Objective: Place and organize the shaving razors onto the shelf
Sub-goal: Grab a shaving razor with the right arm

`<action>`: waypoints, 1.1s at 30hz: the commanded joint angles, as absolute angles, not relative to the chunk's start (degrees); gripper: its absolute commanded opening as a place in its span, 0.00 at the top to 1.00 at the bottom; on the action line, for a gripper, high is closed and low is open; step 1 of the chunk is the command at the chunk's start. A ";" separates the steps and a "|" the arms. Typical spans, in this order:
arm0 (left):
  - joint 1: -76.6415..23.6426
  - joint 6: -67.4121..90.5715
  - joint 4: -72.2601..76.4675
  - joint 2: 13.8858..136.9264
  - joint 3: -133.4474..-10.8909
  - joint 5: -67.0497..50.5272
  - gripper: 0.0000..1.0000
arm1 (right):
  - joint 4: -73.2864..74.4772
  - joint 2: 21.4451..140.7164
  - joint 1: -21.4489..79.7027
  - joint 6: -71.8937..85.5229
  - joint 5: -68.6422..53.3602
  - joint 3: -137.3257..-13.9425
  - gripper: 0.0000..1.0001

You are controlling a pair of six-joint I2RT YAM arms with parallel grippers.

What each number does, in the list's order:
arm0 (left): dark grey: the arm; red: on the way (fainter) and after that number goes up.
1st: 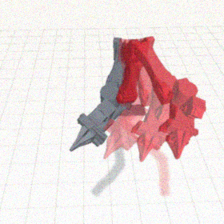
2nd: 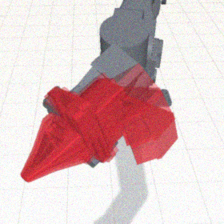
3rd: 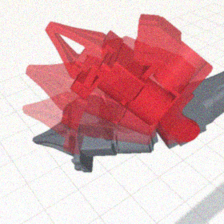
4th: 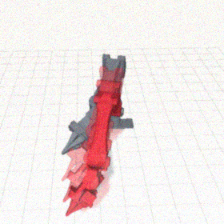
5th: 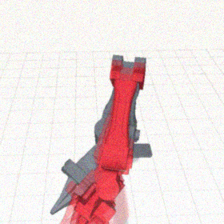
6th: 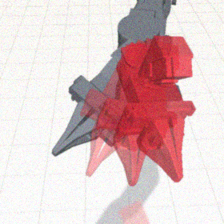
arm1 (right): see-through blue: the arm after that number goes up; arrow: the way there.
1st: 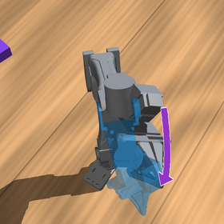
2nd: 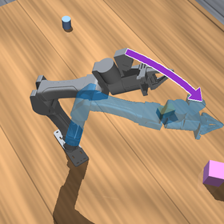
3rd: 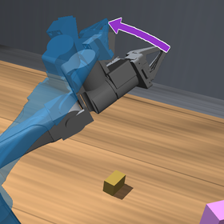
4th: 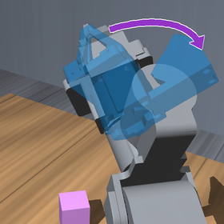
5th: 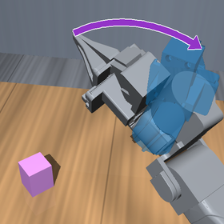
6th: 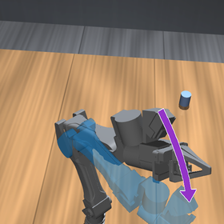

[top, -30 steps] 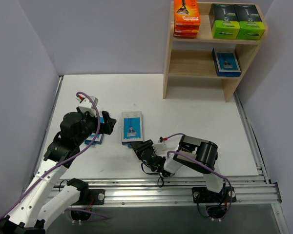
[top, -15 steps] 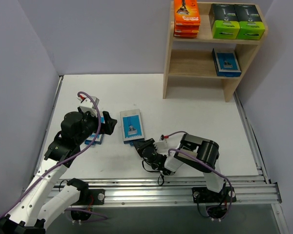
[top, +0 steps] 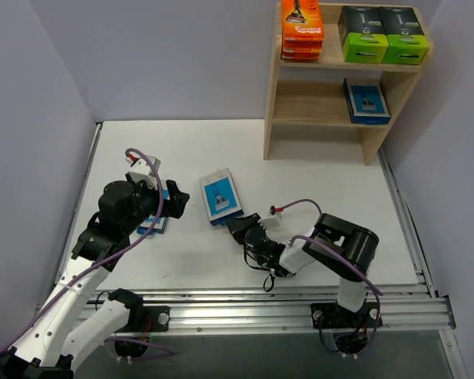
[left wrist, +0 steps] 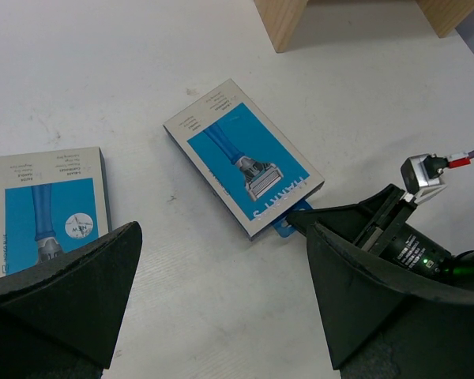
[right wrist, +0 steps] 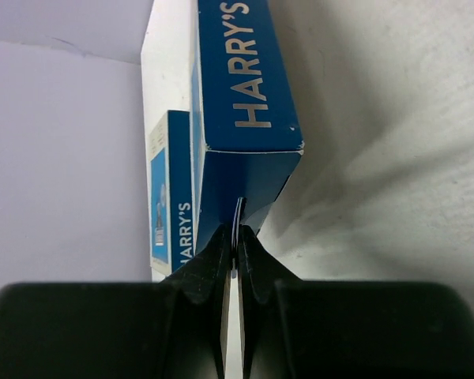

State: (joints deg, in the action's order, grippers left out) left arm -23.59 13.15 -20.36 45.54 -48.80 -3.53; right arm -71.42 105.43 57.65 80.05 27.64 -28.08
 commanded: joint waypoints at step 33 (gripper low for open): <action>-23.99 13.54 -18.10 43.51 -50.36 -3.60 0.06 | -20.48 38.85 37.72 65.92 24.53 -23.37 1.00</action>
State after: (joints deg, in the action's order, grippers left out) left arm -23.90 13.15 -20.36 44.03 -48.80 -3.49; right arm -22.85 40.03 39.70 68.60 23.31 -19.84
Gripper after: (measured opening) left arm 0.941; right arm 0.010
